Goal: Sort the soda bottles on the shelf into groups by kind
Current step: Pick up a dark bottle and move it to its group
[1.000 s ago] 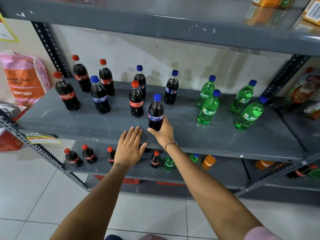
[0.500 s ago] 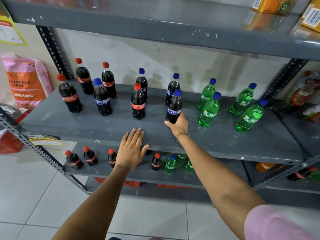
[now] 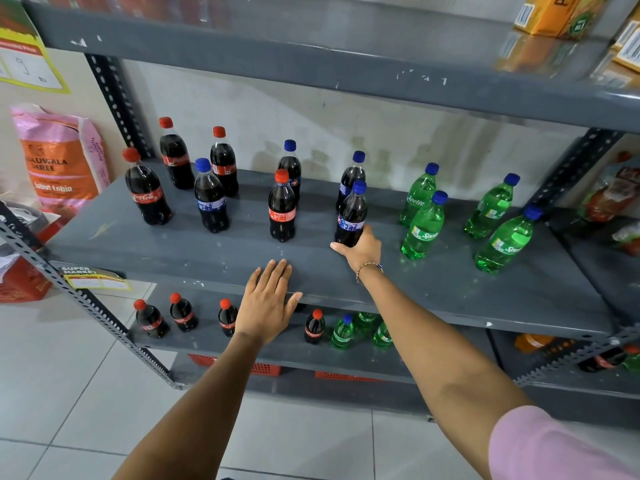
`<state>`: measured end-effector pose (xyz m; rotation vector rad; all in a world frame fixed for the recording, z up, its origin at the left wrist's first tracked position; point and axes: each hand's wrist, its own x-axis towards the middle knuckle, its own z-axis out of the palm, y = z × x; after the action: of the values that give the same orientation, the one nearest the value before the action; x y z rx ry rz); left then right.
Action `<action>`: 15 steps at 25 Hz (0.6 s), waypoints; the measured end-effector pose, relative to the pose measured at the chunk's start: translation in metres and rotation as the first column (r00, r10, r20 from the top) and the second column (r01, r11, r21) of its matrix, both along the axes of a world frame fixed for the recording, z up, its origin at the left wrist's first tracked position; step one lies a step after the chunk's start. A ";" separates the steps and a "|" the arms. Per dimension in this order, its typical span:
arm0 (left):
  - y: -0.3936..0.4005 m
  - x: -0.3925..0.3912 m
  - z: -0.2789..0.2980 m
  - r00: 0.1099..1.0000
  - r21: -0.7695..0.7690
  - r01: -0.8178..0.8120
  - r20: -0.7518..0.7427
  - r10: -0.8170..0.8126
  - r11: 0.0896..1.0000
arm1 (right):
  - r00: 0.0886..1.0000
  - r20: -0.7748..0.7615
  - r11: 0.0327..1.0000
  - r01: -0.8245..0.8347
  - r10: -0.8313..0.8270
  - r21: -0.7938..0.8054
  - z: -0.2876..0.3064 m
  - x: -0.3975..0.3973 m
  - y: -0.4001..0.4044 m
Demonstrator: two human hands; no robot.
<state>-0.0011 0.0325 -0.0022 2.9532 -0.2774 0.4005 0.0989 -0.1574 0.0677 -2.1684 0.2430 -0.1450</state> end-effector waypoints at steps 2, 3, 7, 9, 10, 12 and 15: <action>0.000 0.000 -0.001 1.000 0.002 0.003 -0.001 -0.003 1.000 | 1.000 -0.014 1.000 -0.005 0.005 0.003 0.001 0.000 0.001; 0.000 0.001 -0.001 1.000 0.007 0.003 -0.002 -0.003 1.000 | 1.000 -0.023 1.000 -0.002 0.003 0.030 0.002 -0.001 0.002; 0.005 0.002 0.000 0.999 0.000 0.024 -0.032 -0.024 1.000 | 0.992 0.062 0.993 0.110 -0.113 0.052 -0.010 -0.023 0.016; 0.011 0.003 0.000 0.997 0.000 0.062 -0.036 -0.062 0.998 | 0.979 0.142 0.989 0.148 -0.145 -0.008 -0.019 -0.038 0.028; 0.017 0.004 0.001 0.997 -0.004 0.068 -0.037 -0.069 0.998 | 0.980 0.161 0.992 0.123 -0.119 -0.018 -0.021 -0.044 0.034; 0.038 0.005 0.003 0.999 -0.028 0.013 -0.040 -0.014 1.000 | 0.988 0.152 0.996 -0.017 0.030 -0.084 -0.022 -0.048 0.050; 0.089 0.004 0.005 1.000 0.013 -0.001 -0.031 0.002 1.000 | 0.967 0.094 0.964 -0.222 0.237 -0.143 -0.011 -0.046 0.083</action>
<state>0.0027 0.1215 0.0028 2.9693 -0.2749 0.3548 0.0529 -0.0747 0.0566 -2.2922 -0.0849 -0.1517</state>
